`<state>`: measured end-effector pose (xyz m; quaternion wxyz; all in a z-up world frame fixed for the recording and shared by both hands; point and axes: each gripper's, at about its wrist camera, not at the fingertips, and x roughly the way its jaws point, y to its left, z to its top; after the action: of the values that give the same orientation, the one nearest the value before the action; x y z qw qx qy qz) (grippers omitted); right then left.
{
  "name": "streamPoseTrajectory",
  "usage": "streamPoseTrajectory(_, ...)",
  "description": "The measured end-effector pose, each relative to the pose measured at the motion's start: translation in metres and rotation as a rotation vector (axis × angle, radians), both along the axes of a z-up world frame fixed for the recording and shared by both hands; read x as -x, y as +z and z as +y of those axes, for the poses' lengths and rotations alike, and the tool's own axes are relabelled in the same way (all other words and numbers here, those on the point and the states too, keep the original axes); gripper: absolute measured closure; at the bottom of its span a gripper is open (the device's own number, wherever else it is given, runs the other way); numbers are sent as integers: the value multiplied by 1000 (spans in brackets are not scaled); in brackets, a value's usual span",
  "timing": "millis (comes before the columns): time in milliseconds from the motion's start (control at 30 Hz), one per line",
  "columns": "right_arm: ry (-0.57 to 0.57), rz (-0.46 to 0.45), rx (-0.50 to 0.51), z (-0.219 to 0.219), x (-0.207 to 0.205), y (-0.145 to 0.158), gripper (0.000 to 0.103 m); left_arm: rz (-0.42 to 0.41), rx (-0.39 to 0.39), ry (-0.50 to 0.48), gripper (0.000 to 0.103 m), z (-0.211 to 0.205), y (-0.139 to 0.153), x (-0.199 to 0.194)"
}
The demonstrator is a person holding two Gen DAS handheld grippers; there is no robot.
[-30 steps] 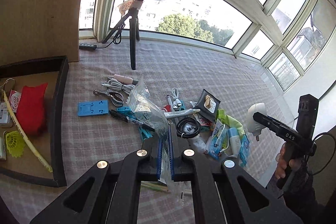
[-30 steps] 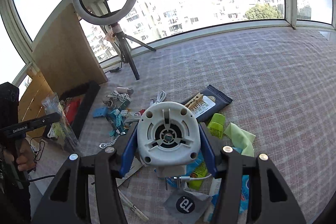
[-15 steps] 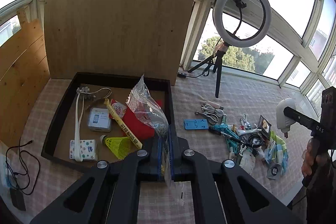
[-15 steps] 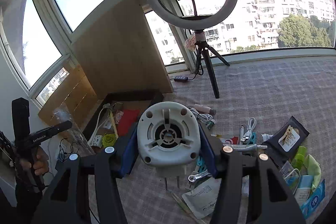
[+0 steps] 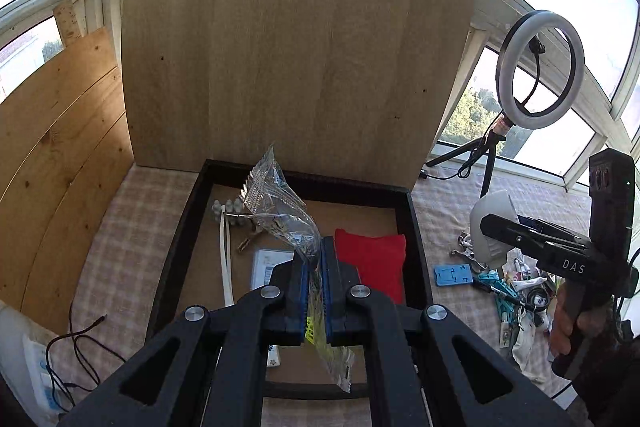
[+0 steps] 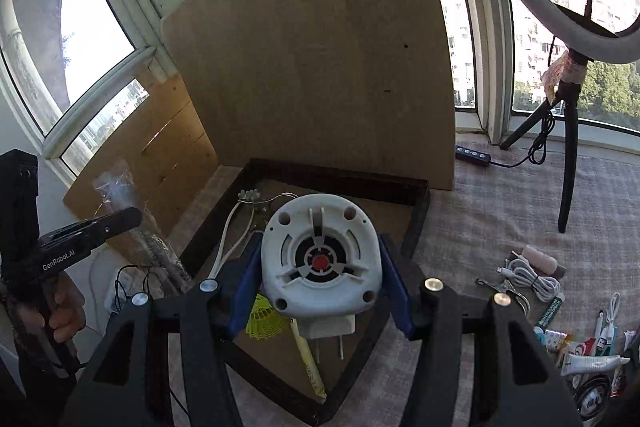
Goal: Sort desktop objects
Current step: 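Carry the white device and clear bag into the tray and open both tools, then move both tools back over the pile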
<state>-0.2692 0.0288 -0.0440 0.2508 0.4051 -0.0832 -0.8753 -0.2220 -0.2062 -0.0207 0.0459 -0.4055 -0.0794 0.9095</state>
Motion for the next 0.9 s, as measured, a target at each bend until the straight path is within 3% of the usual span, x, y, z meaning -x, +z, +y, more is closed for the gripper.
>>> streamPoseTrajectory(167, 11, -4, -8, -28, 26, -9, 49, -41, -35, -3, 95, -14, -18, 27)
streamPoseTrajectory(267, 24, -18, -56, -44, 40, -13, 37, -82, -52, 37, 52, -23, -27, 41)
streamPoseTrajectory(667, -10, 31, -105, -20, 34, -3, 37, -45, -39, 83, 51, -28, -35, 27)
streamPoseTrajectory(900, -86, 51, -87, 47, 6, 8, 37, 10, -5, 157, 43, -19, -38, -3)
